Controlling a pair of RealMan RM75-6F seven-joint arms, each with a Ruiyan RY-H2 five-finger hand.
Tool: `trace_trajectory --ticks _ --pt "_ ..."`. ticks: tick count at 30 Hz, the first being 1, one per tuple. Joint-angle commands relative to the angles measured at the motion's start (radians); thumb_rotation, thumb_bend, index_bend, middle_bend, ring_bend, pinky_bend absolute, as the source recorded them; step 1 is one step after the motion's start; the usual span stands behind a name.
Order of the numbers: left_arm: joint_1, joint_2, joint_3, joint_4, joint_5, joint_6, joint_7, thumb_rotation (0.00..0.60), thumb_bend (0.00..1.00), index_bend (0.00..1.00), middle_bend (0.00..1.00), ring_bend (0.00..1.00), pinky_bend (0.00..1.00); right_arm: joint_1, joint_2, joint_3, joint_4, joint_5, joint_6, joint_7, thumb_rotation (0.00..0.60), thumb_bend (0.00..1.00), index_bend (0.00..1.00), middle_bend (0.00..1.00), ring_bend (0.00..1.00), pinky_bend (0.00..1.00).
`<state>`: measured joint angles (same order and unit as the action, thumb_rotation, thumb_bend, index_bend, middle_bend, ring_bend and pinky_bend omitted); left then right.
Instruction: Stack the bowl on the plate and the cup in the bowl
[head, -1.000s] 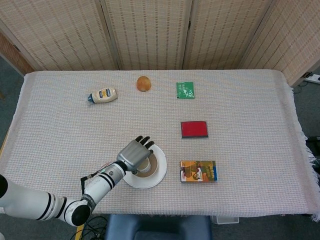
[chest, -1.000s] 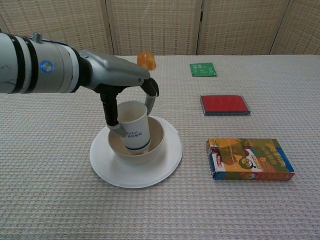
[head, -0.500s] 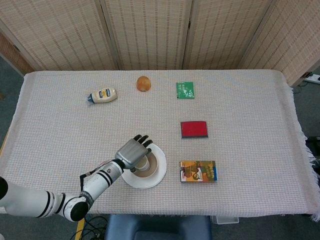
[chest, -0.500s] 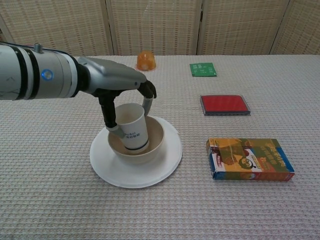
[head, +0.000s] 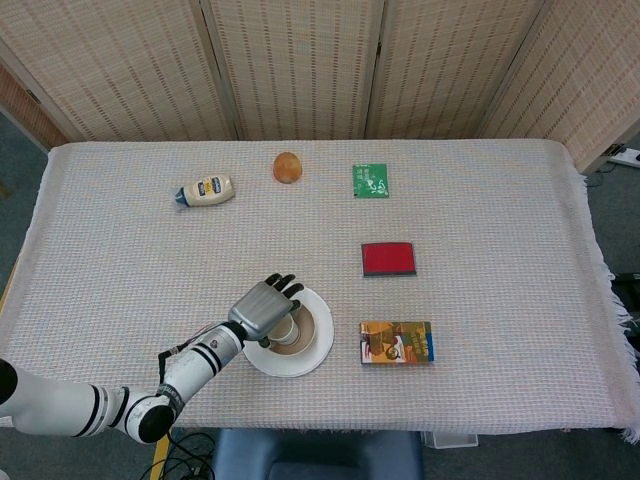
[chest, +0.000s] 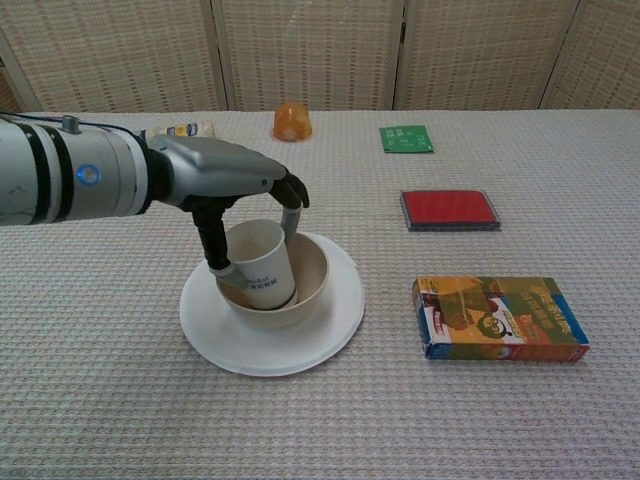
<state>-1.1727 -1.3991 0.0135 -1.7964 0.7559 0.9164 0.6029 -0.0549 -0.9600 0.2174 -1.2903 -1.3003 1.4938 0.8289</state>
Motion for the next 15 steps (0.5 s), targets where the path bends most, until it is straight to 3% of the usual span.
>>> trace_trajectory --ticks 1,9,15 --pt "0.013 -0.017 -0.003 0.019 0.02 -0.01 -0.016 0.6 0.2 0.55 0.15 0.0 0.14 -0.036 -0.01 0.024 0.038 0.029 0.041 0.063 0.6 0.13 0.0 0.05 0.0 0.0" --pt "0.031 -0.055 -0.004 0.058 0.068 -0.028 -0.025 0.6 0.2 0.54 0.15 0.0 0.14 -0.04 -0.007 0.021 0.036 0.01 0.035 0.058 0.6 0.13 0.0 0.05 0.0 0.0" --pt "0.037 -0.059 -0.017 0.059 0.076 -0.021 -0.017 0.6 0.2 0.46 0.15 0.0 0.14 -0.033 -0.006 0.023 0.026 0.005 0.023 0.034 0.6 0.13 0.0 0.05 0.0 0.0"
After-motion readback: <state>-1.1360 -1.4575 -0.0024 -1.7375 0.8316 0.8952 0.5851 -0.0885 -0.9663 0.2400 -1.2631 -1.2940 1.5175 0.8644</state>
